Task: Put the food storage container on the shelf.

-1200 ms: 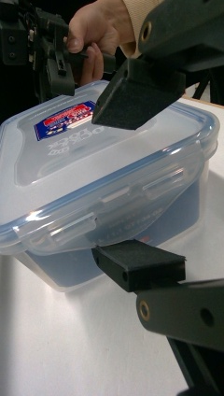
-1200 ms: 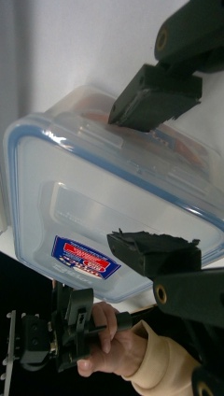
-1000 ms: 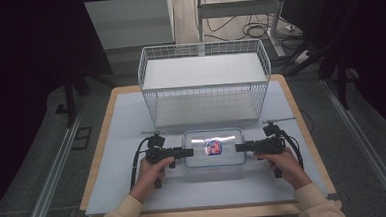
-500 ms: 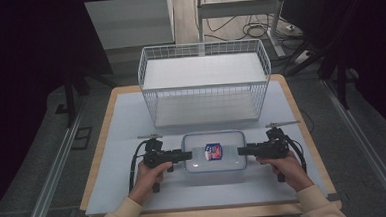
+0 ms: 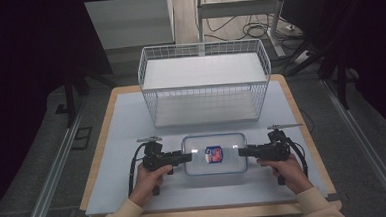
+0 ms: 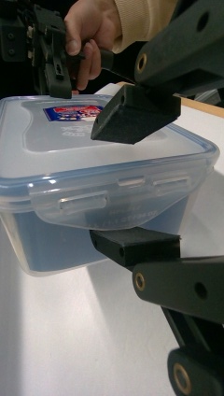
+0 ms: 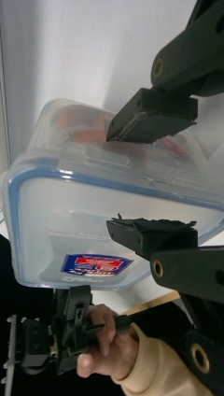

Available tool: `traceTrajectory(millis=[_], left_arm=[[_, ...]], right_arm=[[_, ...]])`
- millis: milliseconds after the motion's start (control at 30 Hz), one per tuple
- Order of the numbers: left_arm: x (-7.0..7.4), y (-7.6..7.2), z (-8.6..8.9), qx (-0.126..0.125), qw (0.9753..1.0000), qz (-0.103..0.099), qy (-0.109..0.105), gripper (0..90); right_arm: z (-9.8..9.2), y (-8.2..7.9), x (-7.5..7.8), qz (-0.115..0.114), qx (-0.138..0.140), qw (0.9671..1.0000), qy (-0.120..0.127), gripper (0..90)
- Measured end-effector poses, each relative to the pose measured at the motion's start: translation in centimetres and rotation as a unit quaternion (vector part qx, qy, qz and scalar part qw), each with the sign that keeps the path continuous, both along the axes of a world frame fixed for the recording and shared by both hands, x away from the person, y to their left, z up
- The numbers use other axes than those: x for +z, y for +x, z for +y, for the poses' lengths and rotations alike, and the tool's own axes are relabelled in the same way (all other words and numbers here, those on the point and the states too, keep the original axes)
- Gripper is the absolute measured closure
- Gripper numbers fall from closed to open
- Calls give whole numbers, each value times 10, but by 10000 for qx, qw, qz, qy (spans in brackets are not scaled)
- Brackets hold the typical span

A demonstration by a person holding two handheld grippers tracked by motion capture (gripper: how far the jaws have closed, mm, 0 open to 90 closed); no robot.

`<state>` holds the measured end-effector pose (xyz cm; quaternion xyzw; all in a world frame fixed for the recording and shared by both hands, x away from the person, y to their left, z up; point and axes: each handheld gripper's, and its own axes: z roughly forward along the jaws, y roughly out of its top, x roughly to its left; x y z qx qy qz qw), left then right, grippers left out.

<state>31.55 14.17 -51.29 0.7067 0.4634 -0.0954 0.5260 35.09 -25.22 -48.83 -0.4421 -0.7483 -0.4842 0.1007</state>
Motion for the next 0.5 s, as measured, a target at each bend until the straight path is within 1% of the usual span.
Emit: traceTrajectory(millis=[233,267,300,500], left_arm=[[5,-7,-3,104,9999,-51,54,486],[6,-9,-3,86,9998,-97,116,487],[7,-9,-3,92,9998,-107,126,488],[13,-12,-2,121,9997,-182,82,491]], right_arm=[[-1,-4,2,84,-88,9999,62,532],[-1,-5,2,80,-94,9999,58,532],[-1,-6,3,89,-95,9999,56,532],[0,-8,7,13,-79,9999,76,531]])
